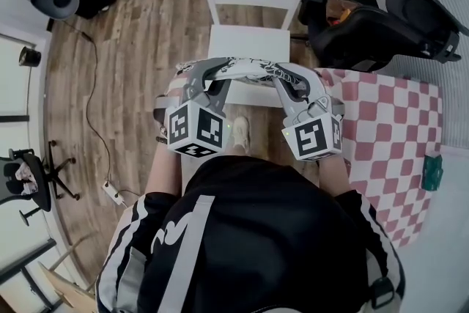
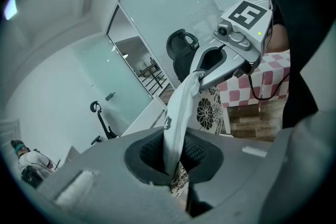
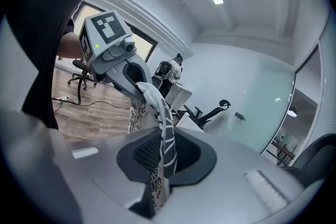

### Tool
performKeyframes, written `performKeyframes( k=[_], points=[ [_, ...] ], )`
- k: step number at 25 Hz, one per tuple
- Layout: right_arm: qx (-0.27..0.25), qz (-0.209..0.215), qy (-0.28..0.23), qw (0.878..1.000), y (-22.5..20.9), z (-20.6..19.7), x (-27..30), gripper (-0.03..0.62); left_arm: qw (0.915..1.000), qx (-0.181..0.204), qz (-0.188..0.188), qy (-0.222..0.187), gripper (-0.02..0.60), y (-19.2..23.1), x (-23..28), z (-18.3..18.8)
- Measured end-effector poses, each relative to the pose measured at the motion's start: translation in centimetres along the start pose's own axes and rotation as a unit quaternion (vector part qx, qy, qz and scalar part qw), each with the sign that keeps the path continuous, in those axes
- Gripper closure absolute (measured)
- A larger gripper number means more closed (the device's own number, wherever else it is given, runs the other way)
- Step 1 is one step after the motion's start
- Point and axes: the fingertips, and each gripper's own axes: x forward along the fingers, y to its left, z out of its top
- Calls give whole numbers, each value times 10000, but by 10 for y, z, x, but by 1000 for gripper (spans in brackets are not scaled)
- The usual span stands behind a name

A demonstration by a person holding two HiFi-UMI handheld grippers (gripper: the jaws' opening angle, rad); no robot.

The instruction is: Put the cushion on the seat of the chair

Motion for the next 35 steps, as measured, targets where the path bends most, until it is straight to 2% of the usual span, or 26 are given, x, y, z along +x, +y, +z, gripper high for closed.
performKeyframes(
  k=[19, 27, 35],
  points=[
    [32, -134, 185, 9997, -49, 0, 78, 576, 9996, 127, -229, -117, 561, 66, 57, -21],
    [4, -8, 198, 9998, -59, -15, 84, 576, 9996, 60, -269, -87, 561, 67, 74, -19],
    [-29, 264, 246, 9993, -64, -25, 97, 576, 9992, -174, -343, 58, 561, 65, 90, -29]
  ],
)
